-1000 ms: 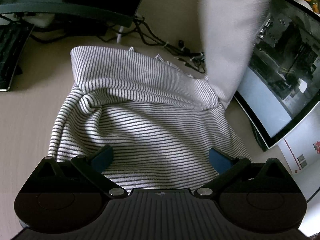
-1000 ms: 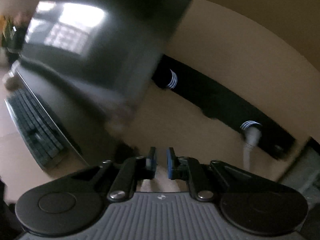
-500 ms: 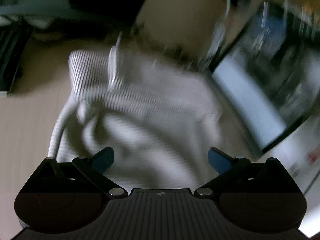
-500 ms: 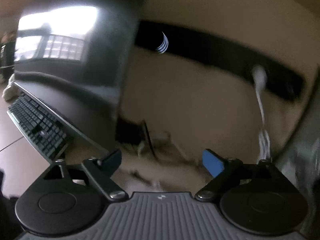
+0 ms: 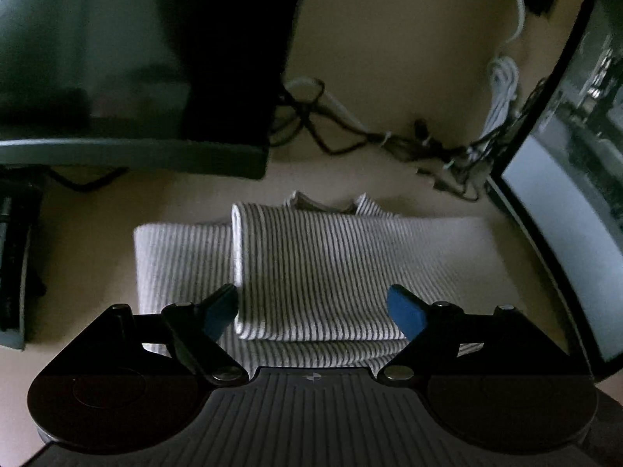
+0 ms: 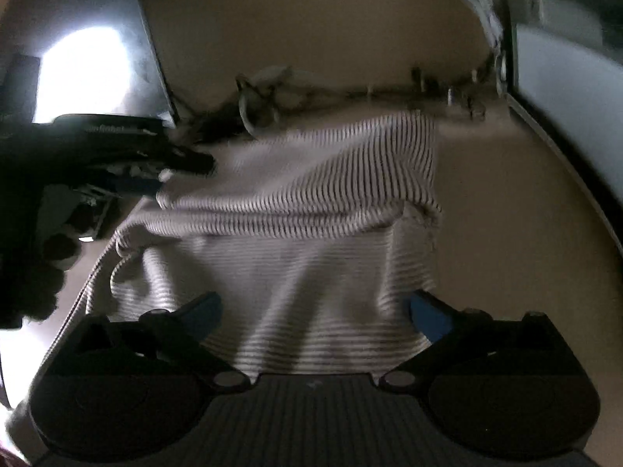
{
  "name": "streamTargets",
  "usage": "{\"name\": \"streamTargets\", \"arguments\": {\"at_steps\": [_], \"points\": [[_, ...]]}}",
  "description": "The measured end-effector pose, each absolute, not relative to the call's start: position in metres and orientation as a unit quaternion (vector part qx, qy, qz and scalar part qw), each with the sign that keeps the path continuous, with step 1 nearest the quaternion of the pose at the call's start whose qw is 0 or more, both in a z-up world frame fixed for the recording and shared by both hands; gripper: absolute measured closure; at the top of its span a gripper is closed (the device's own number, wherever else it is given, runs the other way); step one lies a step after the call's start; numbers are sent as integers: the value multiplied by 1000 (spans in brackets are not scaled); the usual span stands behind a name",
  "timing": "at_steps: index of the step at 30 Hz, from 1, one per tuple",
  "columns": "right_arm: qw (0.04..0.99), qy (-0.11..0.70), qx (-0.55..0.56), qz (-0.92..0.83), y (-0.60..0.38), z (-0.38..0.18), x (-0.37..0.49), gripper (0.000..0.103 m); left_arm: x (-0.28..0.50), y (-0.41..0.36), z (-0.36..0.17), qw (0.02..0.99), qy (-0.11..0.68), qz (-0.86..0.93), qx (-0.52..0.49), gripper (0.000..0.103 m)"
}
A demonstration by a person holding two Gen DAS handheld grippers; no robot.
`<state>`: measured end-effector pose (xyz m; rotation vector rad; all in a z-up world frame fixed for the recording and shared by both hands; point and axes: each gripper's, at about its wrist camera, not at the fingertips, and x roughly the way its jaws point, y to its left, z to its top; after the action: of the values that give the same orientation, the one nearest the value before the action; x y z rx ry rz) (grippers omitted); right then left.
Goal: Fold clothes
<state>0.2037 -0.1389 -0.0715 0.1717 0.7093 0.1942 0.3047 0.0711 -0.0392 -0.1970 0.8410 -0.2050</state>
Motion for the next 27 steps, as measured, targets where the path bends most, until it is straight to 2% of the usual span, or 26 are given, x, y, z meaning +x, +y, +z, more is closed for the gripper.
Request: {"name": "streamTargets", "arguments": {"at_steps": [3,4,6,7,8,17,20,24,27], "points": [[933,345,57,91,-131,-73,200,0,312,69,-50,899,418,-88,-97,15],[933,345,57,89,-130,-74,200,0,313,68,-54,899,418,-84,-97,18],[933,343,58,88,-130,-74,200,0,310,65,-53,910,400,-67,-80,41],[933,343,58,88,-129,-74,200,0,308,64,-51,916,390,-61,-71,71],[934,342,59,88,-128,-73,200,0,305,64,-47,920,380,-64,-69,97],[933,346,47,85,-124,-71,200,0,265,94,7,950,290,-88,-82,98],[933,348,41,84,-122,-72,201,0,265,114,0,947,307,-61,-77,98],[928,365,-9,76,-108,-73,205,0,279,126,-35,930,360,-36,-73,97],[925,373,-15,77,-106,-73,207,0,283,124,-45,932,357,-33,-51,97]]}}
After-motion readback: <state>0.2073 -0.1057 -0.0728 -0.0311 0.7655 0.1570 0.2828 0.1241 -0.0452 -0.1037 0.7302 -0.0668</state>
